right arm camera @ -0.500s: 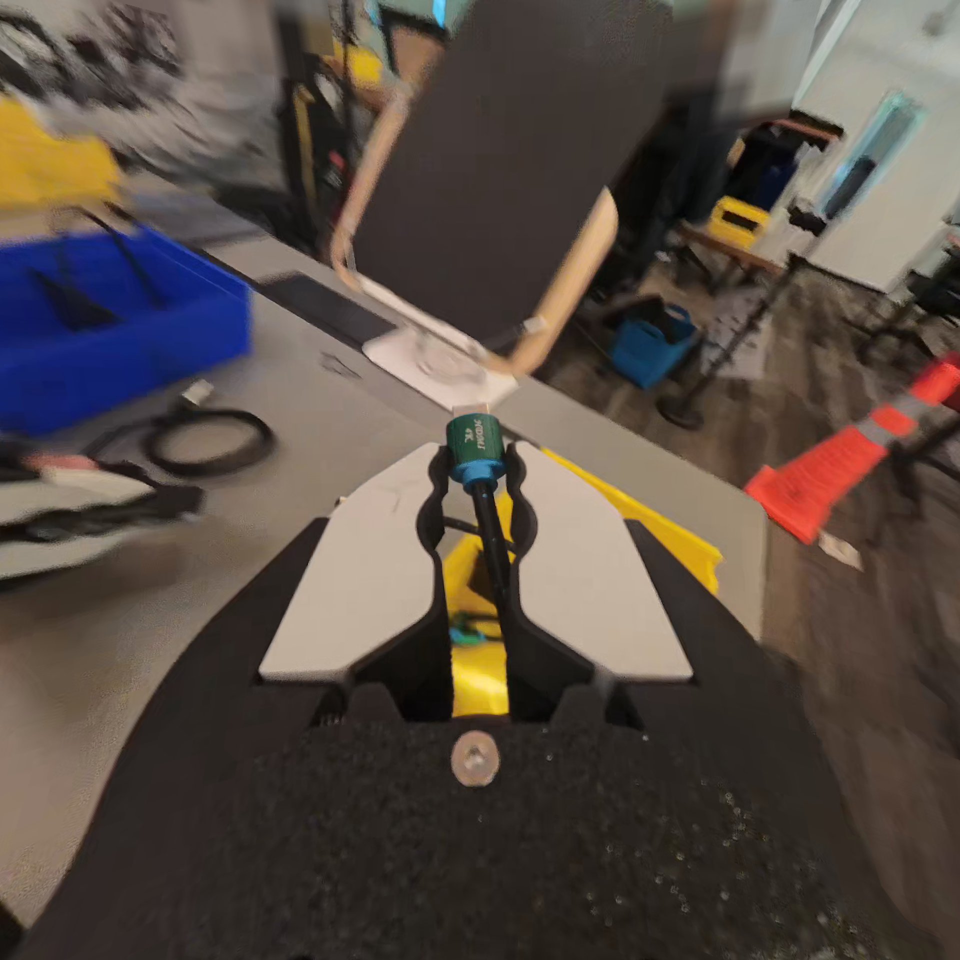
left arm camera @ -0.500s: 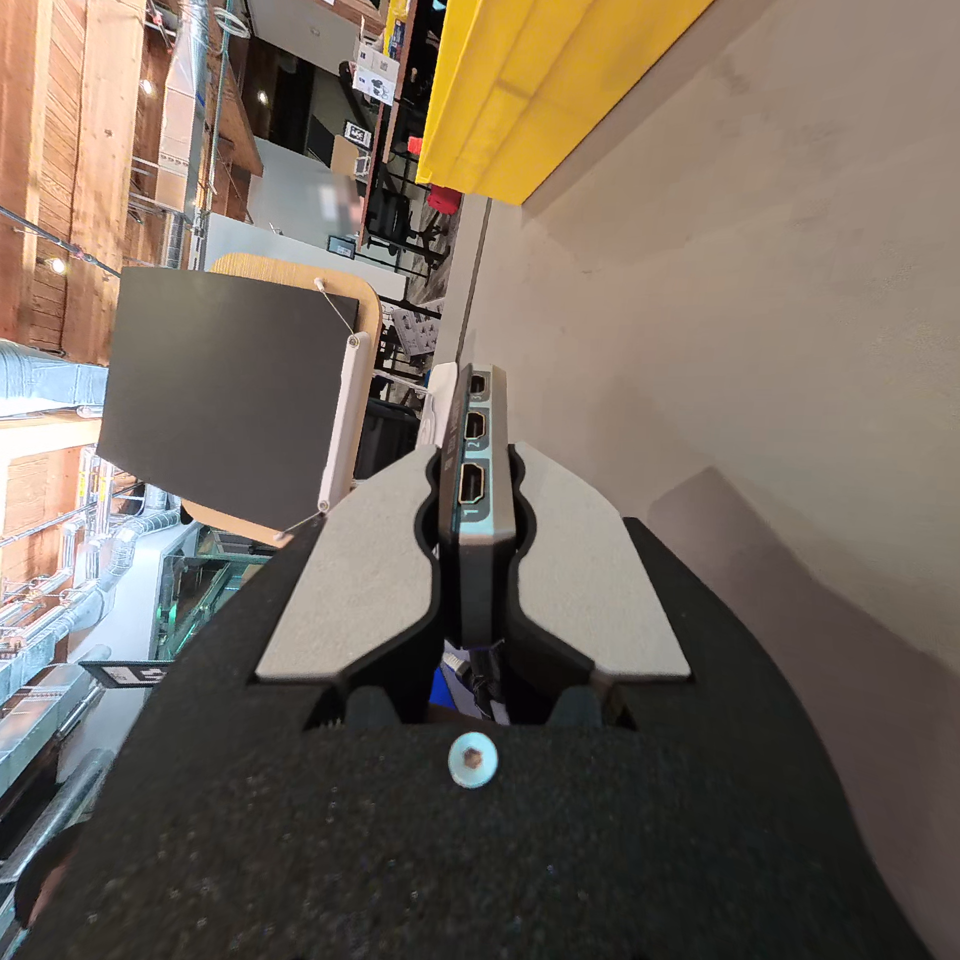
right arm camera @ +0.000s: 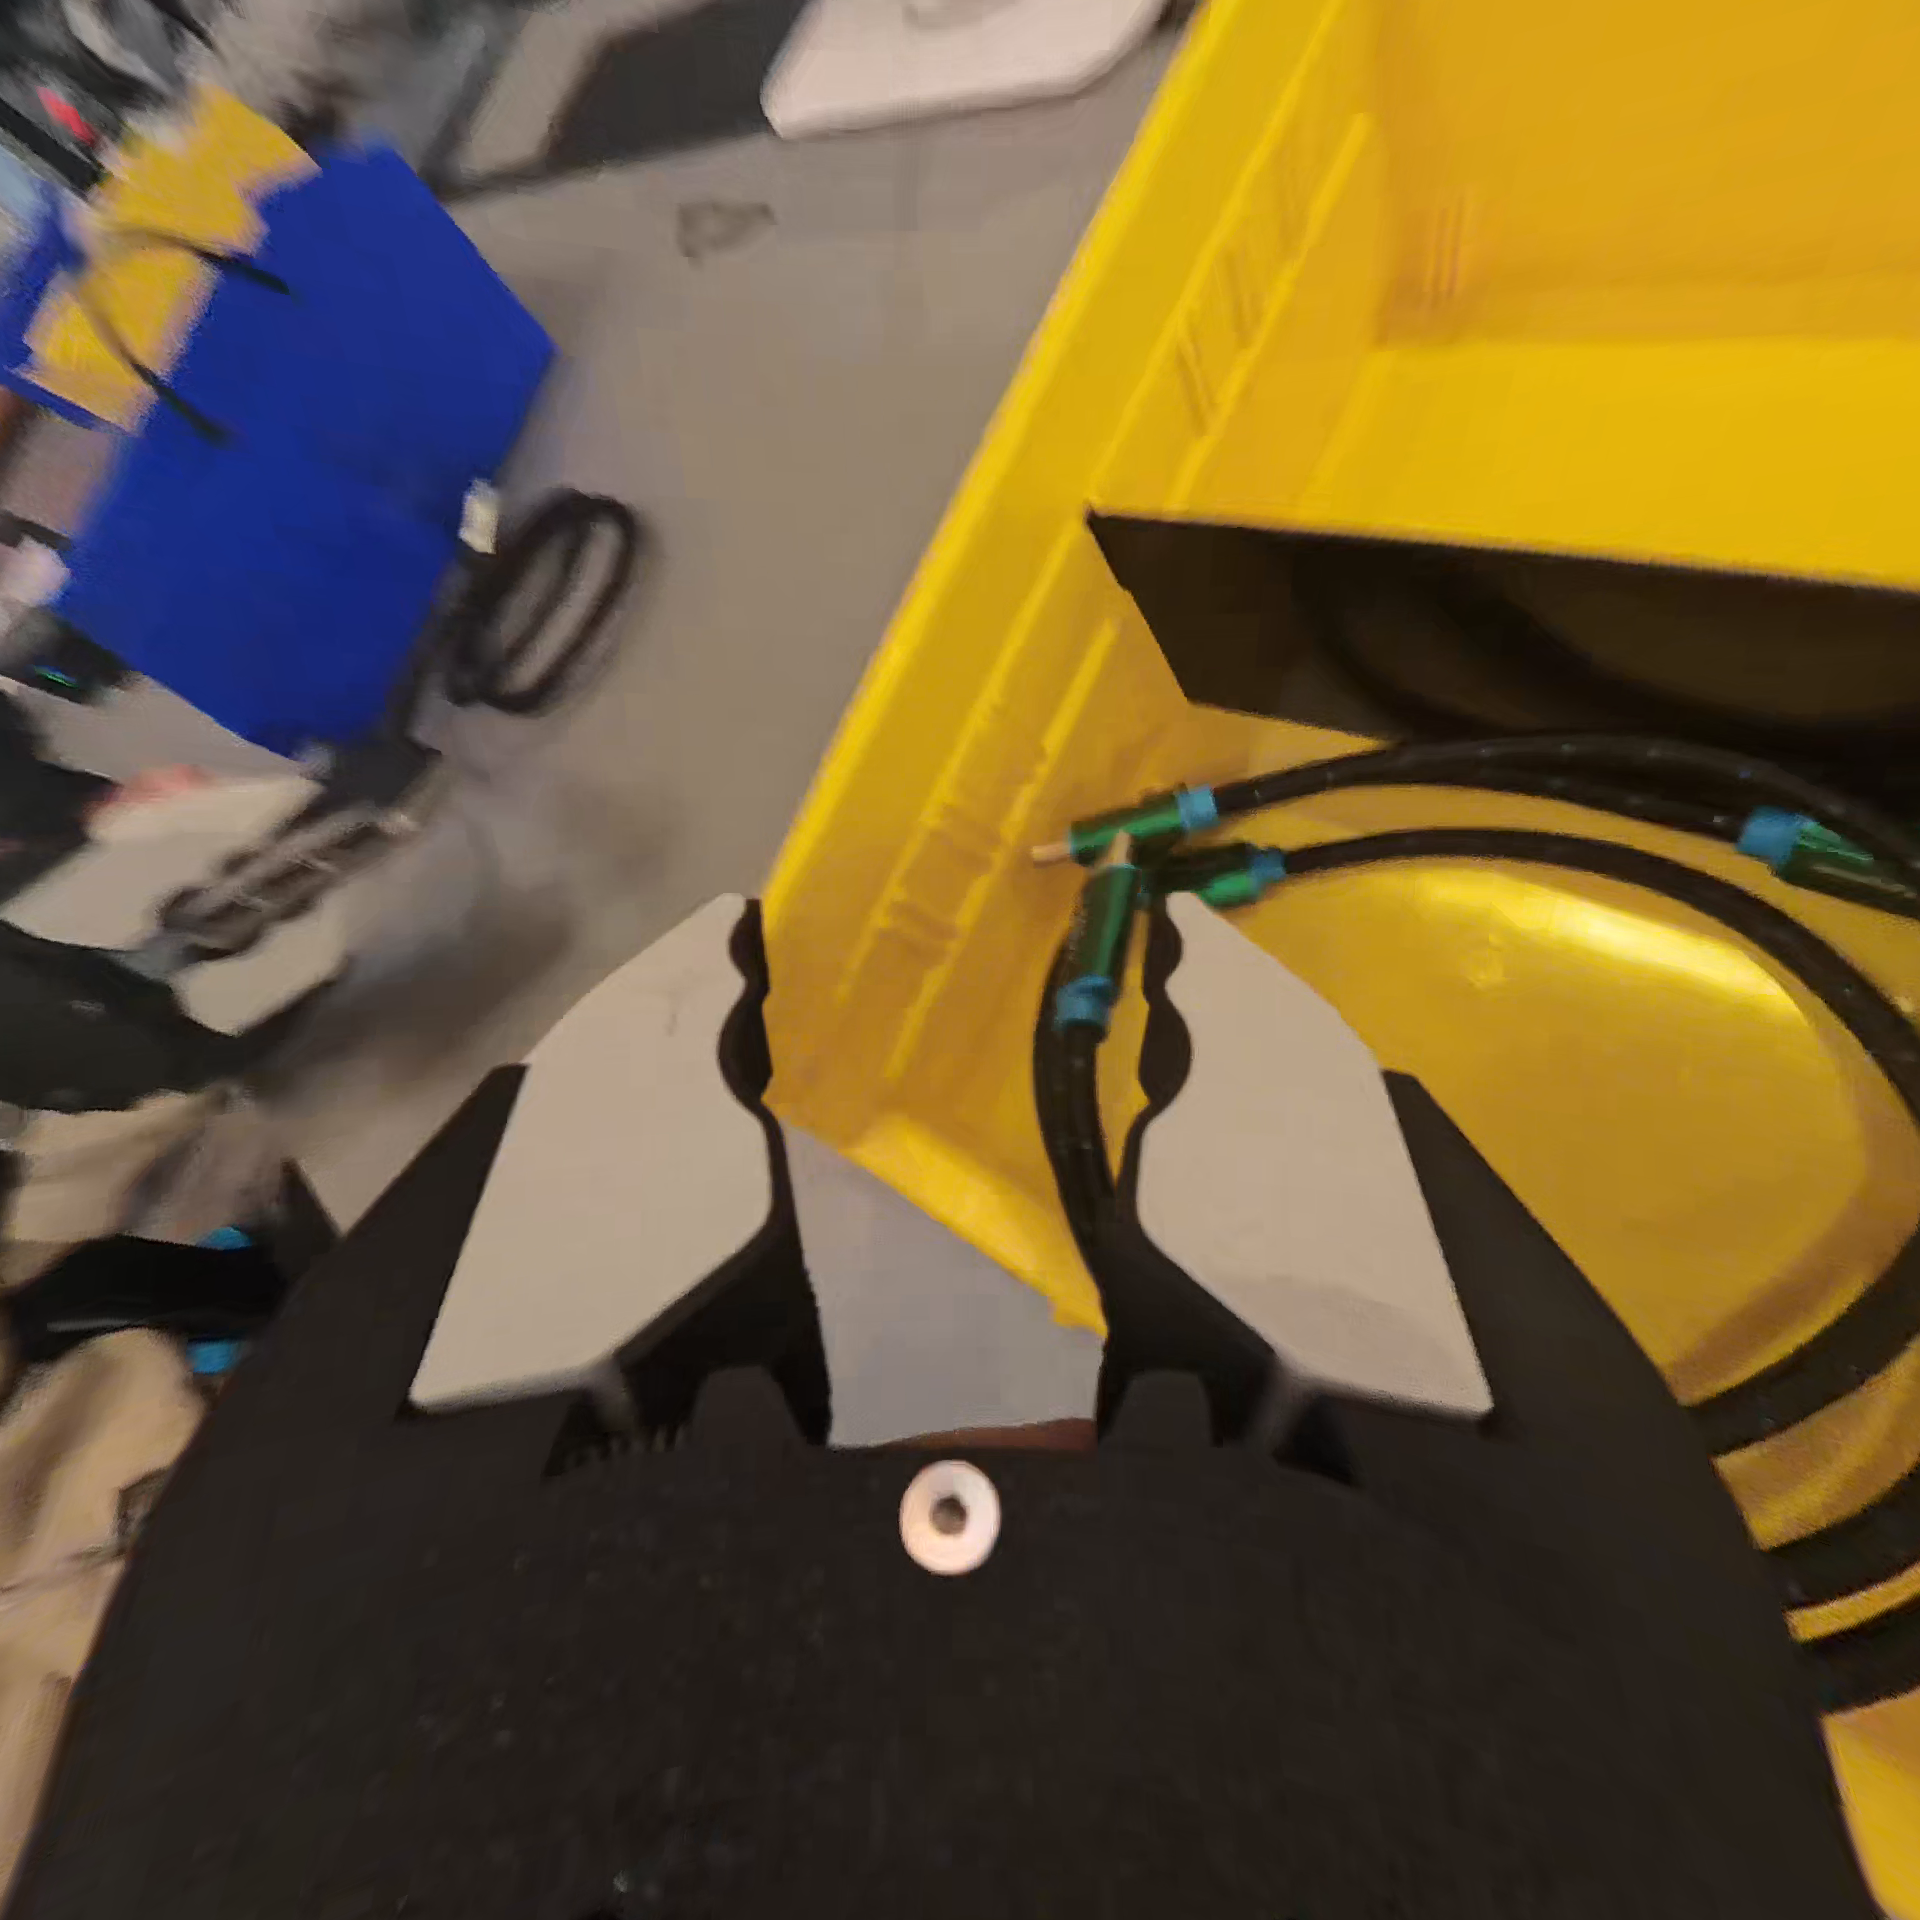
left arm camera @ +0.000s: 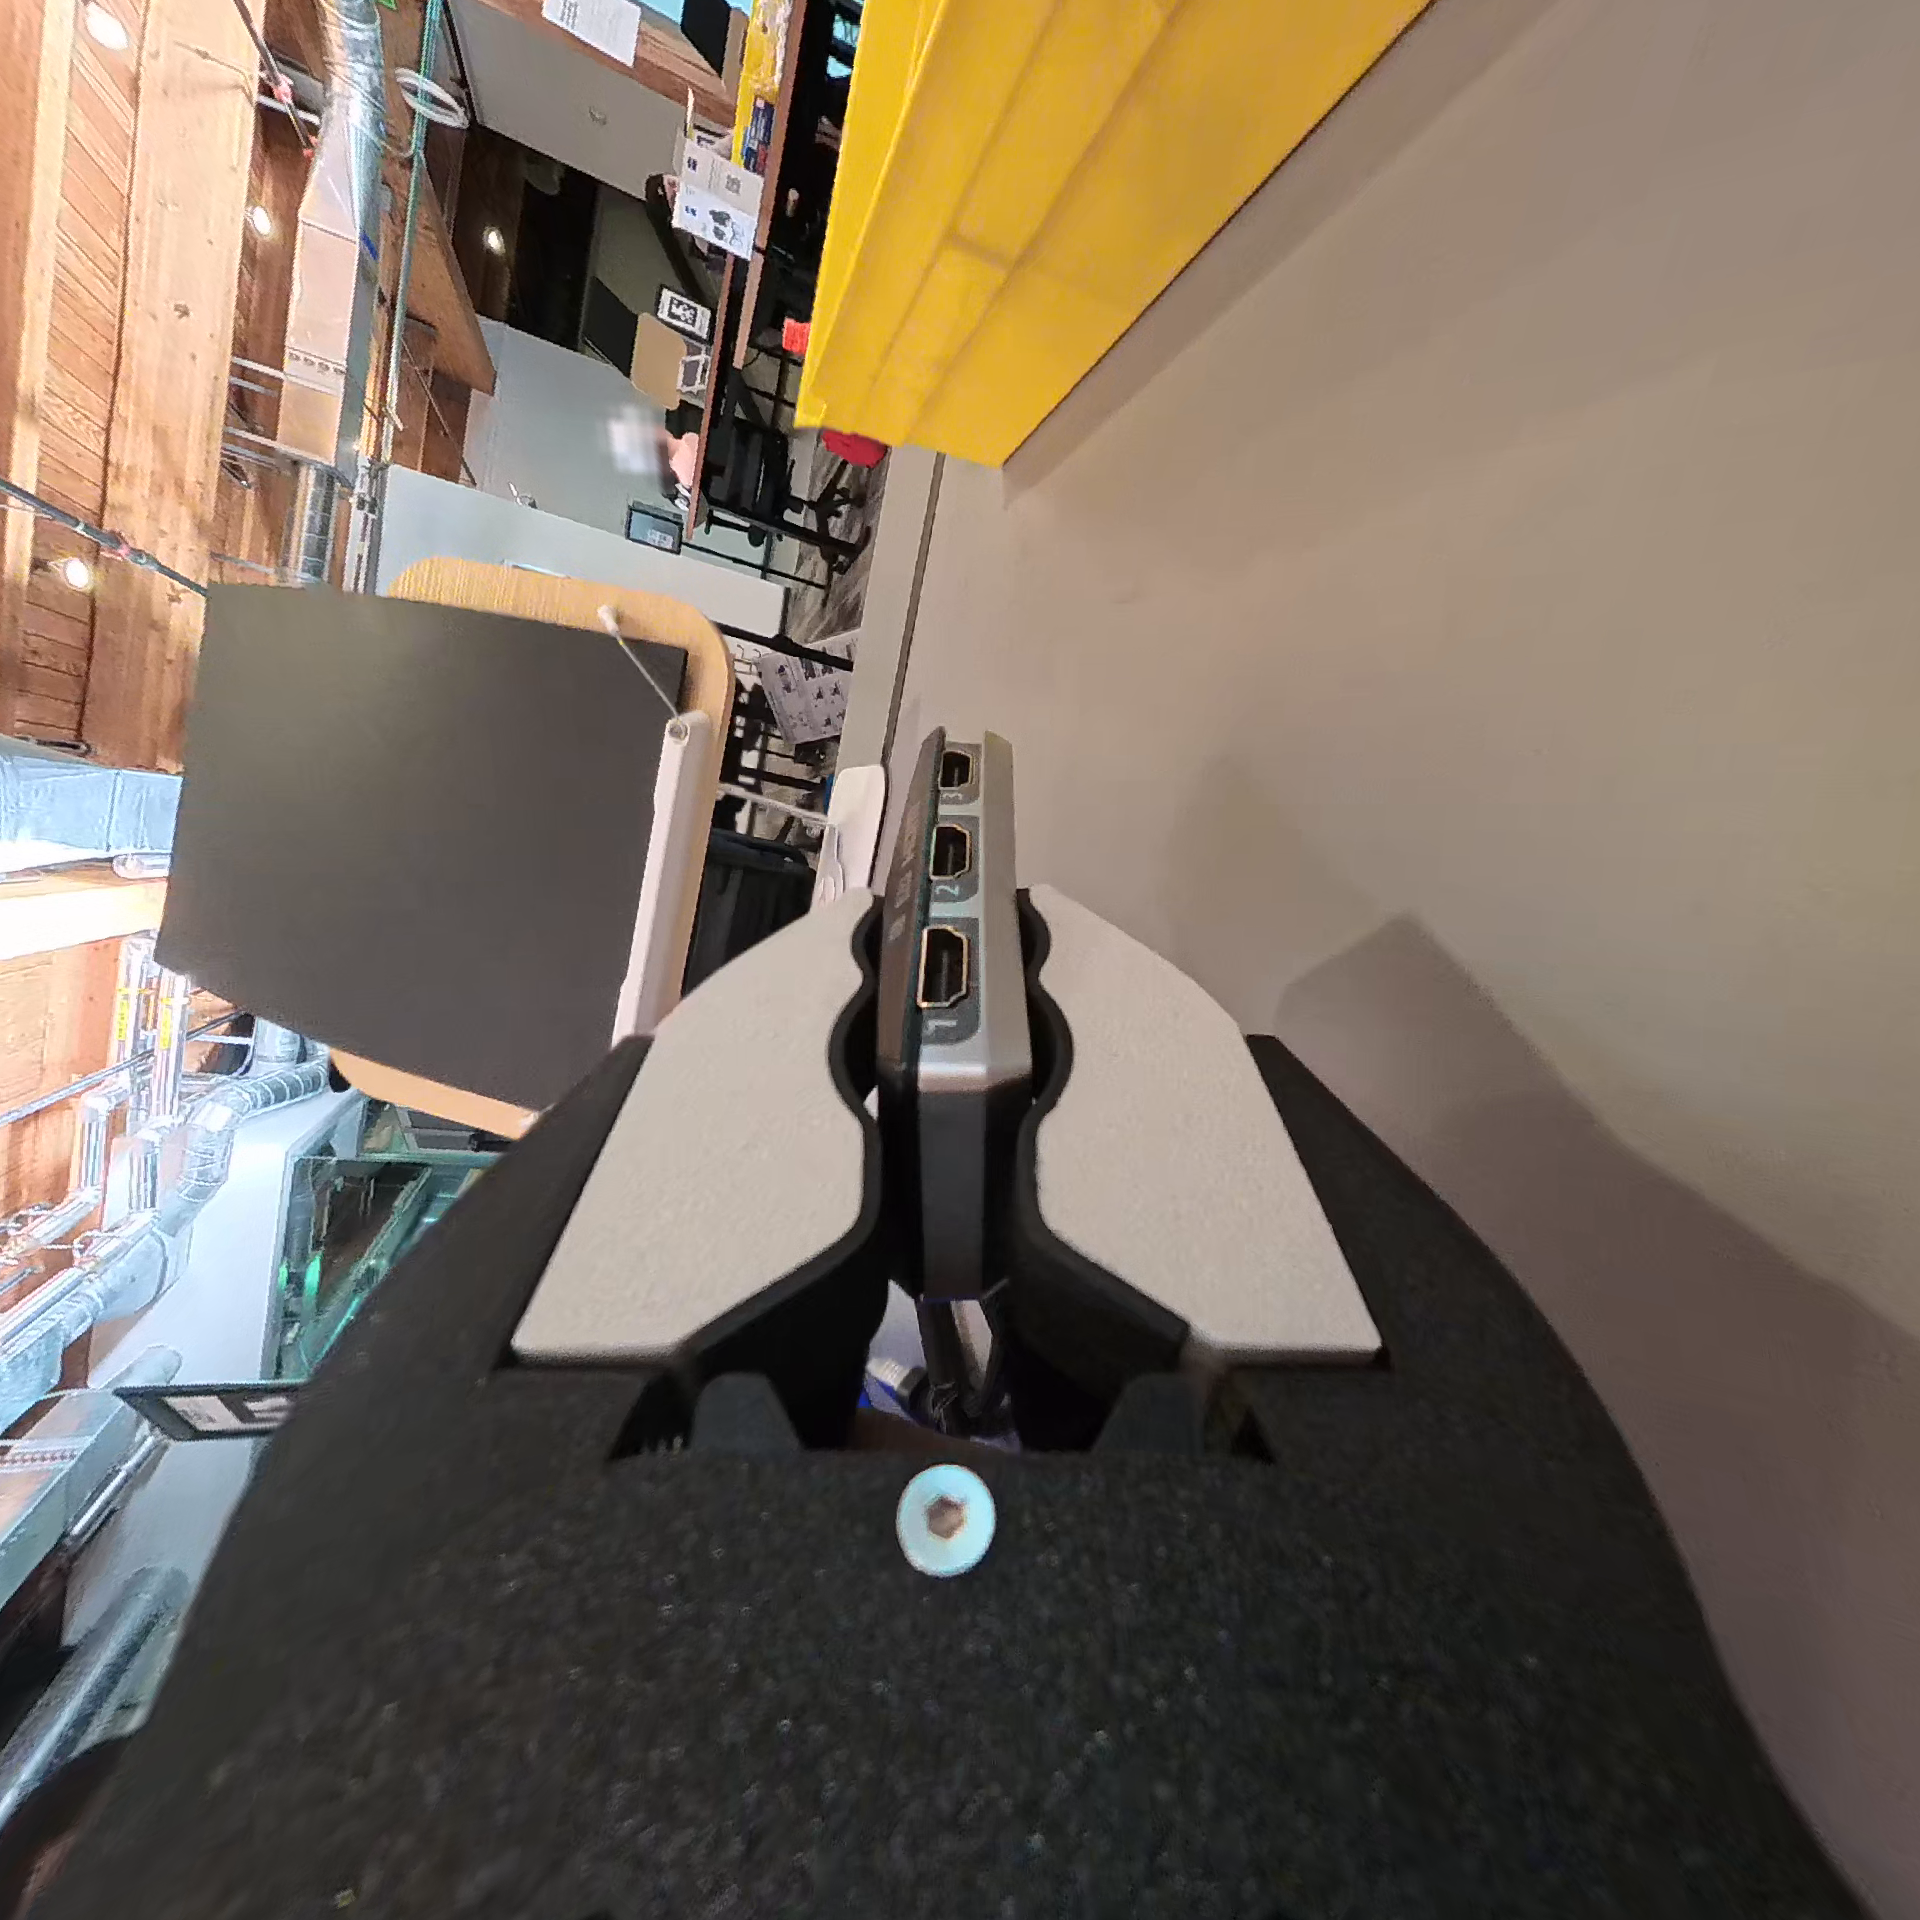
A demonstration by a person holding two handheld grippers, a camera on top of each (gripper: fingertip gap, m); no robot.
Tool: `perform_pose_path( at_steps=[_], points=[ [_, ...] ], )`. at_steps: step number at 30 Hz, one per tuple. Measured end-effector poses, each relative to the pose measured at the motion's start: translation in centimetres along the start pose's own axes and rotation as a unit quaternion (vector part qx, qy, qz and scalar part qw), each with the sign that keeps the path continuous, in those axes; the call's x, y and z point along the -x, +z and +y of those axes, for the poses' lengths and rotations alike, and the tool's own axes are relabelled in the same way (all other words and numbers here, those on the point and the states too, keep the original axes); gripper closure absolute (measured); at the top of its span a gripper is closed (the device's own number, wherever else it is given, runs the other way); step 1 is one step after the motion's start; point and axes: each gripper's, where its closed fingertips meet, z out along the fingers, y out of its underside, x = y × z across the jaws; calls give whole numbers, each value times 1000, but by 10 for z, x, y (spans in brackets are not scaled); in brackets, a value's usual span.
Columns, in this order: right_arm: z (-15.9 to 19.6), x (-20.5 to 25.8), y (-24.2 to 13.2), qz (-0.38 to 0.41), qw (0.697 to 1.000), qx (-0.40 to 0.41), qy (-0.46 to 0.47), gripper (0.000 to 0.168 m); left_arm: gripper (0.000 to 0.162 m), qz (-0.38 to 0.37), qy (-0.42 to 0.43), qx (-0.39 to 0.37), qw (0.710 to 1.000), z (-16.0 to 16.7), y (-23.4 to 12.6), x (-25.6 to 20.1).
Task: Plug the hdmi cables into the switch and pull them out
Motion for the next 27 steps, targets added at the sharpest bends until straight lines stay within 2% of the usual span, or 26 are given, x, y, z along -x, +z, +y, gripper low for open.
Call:
perform_pose_path(
  at_steps=[1, 5, 8, 11, 13, 15, 21, 22, 23, 24, 27],
  points=[
    [-10, 9, -8, -20, 999, -26, 3, 93, 139, 0, 2, -3, 1000, -2, 0, -1],
    [-37, 49, -51, -48, 990, -128, -32, 98, 139, -9, -13, -26, 1000, -9, -6, 3],
    [-28, 98, -59, -77, 979, -155, -105, 99, 139, -7, -43, -67, 997, -19, -14, 8],
    [8, 162, -38, -196, 962, -121, -144, 97, 139, 20, -59, -163, 985, -38, -32, 9],
    [34, 198, -17, -279, 945, -89, -143, 86, 139, 29, -60, -207, 976, -45, -44, 11],
    [48, 214, 8, -301, 941, -79, -132, 83, 139, 25, -57, -240, 969, -51, -56, 15],
    [71, 242, 54, -338, 931, -35, -133, 79, 139, 8, -34, -276, 961, -69, -81, 14],
    [73, 249, 56, -360, 923, -33, -130, 79, 139, 7, -29, -271, 962, -70, -81, 12],
    [79, 257, 57, -386, 914, -22, -124, 87, 139, 5, -25, -264, 964, -70, -79, 10],
    [87, 263, 56, -411, 903, 0, -125, 106, 139, 3, -26, -257, 966, -68, -78, 8],
    [84, 258, 62, -394, 908, -22, -138, 112, 139, 4, -44, -229, 973, -59, -73, 6]
  ],
)
